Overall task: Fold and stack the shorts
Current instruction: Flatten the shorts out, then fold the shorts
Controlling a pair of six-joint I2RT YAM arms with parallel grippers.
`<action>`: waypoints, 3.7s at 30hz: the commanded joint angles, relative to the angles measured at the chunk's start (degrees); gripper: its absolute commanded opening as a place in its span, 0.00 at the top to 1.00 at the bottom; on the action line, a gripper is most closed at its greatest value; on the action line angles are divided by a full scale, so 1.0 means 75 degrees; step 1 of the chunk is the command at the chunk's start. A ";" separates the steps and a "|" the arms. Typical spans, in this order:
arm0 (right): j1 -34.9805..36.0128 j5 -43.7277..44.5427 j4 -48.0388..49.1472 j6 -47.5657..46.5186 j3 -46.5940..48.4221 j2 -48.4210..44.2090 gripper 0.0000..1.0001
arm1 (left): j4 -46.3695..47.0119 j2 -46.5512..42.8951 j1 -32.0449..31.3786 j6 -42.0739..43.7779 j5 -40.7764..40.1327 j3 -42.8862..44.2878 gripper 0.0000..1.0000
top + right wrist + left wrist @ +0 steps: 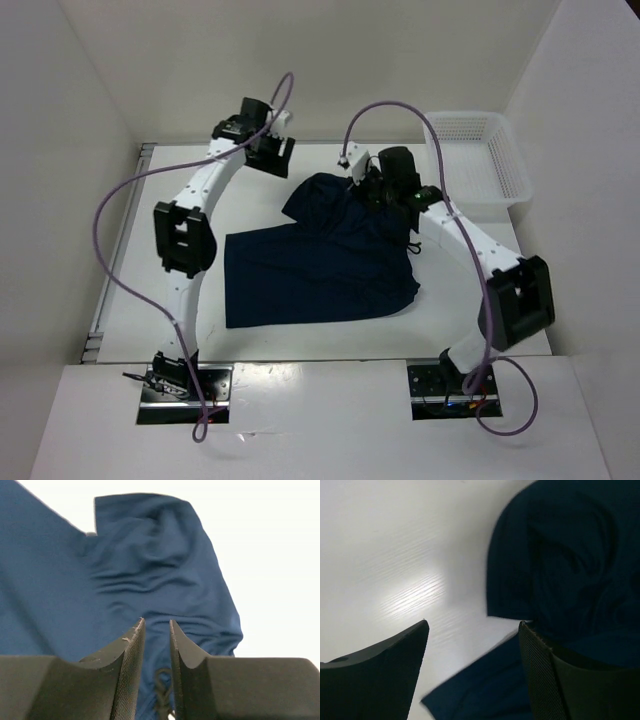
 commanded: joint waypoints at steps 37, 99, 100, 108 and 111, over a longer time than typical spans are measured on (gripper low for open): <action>-0.2896 0.0632 0.0038 0.1478 0.0789 0.3569 0.44 | -0.3419 0.4401 -0.0449 0.0025 0.1192 0.3990 0.88; -0.2661 0.1125 -0.0289 -0.0549 0.0602 0.3265 0.21 | -0.3513 0.5527 -0.0015 0.0025 0.2364 0.6860 1.00; -0.2661 0.1008 -0.0372 -0.0677 0.0602 0.3346 0.21 | -0.3350 0.5457 -0.0014 0.0025 0.2364 0.6839 1.00; -0.2661 0.1053 -0.0443 -0.1839 0.0613 0.3978 0.59 | -0.2963 0.4882 0.0512 0.0025 0.1943 0.6839 1.00; -0.2661 0.0972 -0.0513 -0.1839 0.0765 0.4062 0.83 | -0.2822 0.4882 0.0513 0.0025 0.1592 0.6839 1.00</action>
